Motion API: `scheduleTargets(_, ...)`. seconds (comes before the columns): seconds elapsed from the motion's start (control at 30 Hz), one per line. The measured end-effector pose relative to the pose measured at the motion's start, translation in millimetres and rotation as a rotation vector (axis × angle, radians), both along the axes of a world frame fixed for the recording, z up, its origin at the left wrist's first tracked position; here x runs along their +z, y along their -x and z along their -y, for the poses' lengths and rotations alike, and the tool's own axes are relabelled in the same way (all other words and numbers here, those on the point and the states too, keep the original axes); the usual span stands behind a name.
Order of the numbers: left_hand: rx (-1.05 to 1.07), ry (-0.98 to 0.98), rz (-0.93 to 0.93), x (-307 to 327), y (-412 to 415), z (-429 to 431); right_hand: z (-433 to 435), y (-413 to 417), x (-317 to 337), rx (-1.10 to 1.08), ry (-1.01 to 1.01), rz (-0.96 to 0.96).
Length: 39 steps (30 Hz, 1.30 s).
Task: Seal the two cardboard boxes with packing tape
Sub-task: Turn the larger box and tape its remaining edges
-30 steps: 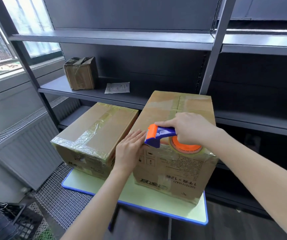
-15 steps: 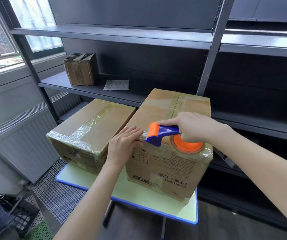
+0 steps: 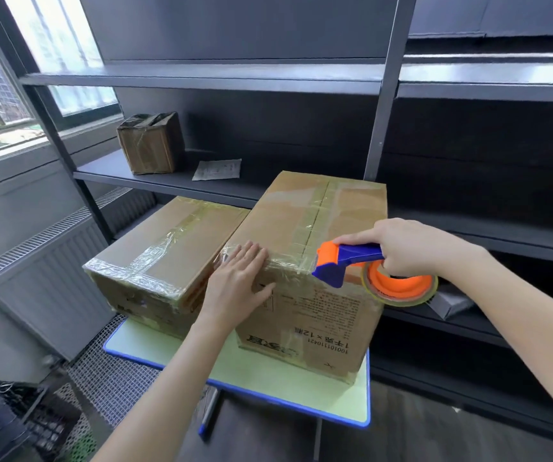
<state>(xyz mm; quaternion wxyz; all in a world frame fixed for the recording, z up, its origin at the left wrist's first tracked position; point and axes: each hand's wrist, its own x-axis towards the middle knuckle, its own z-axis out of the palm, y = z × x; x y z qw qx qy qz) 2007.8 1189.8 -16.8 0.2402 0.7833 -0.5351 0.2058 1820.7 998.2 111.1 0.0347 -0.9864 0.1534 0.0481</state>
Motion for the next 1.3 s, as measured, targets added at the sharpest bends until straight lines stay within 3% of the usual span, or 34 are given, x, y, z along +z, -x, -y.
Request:
scheduleTargets(0.17,-0.165,0.021,-0.017,9.0,47.1,37.9,-3.0,-3.4,-0.5,0.043,0.033,0.024)
scheduleTargets(0.3,-0.146,0.112,-0.083,7.9,55.1,41.7,0.9,-3.5,-3.0,0.014,0.045,0.004)
scheduleTargets(0.57,-0.099,0.205,-0.041,-5.5,36.8,40.0,23.9,17.4,3.9,-0.028,0.076,-0.017)
scheduleTargets(0.9,-0.038,0.051,0.014,2.0,54.5,50.5,48.0,74.0,-22.1,-0.054,0.044,0.092)
scheduleTargets(1.0,-0.194,-0.008,0.055,8.1,88.4,75.0,53.5,71.8,-23.9,-0.060,0.030,0.096)
scheduleTargets(1.3,-0.206,0.065,-0.002,0.9,106.2,90.3,55.3,76.1,-31.5,-0.028,0.024,0.073)
